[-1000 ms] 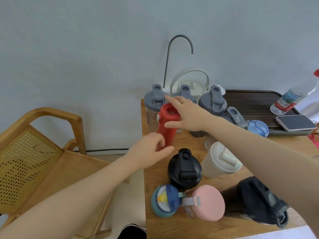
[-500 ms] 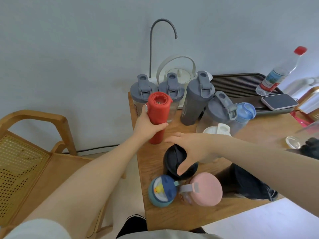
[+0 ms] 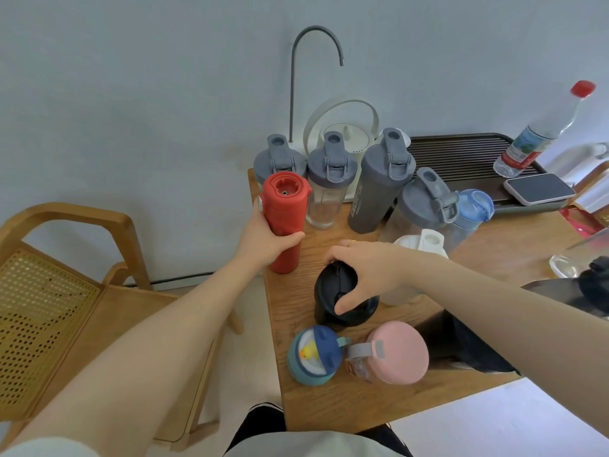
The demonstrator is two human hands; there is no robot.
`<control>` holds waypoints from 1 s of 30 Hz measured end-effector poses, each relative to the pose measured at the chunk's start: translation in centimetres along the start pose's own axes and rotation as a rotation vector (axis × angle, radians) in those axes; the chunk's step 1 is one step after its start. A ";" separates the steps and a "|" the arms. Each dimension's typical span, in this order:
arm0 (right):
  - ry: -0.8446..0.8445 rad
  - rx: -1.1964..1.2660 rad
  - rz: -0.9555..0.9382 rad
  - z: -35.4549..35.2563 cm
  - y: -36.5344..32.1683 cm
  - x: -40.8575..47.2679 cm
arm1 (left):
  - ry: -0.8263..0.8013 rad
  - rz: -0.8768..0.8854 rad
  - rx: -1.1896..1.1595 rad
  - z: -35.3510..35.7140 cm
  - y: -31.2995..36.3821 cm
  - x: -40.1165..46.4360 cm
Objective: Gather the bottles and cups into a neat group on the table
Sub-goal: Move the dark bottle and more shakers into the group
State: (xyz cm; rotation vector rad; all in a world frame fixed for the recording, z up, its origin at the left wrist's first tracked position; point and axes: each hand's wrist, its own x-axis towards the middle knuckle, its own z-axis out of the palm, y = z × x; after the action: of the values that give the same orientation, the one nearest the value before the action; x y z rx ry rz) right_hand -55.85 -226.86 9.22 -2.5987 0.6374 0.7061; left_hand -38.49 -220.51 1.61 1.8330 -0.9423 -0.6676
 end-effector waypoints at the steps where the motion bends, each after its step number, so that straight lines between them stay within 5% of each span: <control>1: -0.008 0.000 0.002 0.1 0.0 0.0 | -0.018 -0.008 0.001 -0.1 0.2 0.0; 4: 0.003 0.020 0.007 0.3 0.3 -0.1 | -0.037 -0.062 -0.041 -0.2 0.5 -0.7; 7: 0.059 0.063 -0.014 0.0 0.8 -0.7 | 0.192 -0.026 0.118 -0.3 1.0 -2.7; 16: 0.529 0.216 -0.090 -4.6 5.0 -7.9 | 0.544 0.451 0.235 3.5 10.6 -7.9; 24: 0.928 0.323 0.038 -0.9 14.8 -19.8 | -0.165 0.789 0.234 15.4 17.2 -10.9; 28: 1.042 0.508 0.124 2.1 20.1 -24.4 | -0.338 0.670 0.447 20.9 19.0 -12.4; 30: 0.885 0.547 0.137 4.1 22.2 -25.1 | -0.387 0.577 0.501 22.6 19.4 -13.4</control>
State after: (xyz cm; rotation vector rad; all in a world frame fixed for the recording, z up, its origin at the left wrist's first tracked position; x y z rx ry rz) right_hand -88.11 -235.23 14.50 -2.2443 1.0682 -0.5863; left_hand -69.48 -225.70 10.55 1.7308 -1.9416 -0.4457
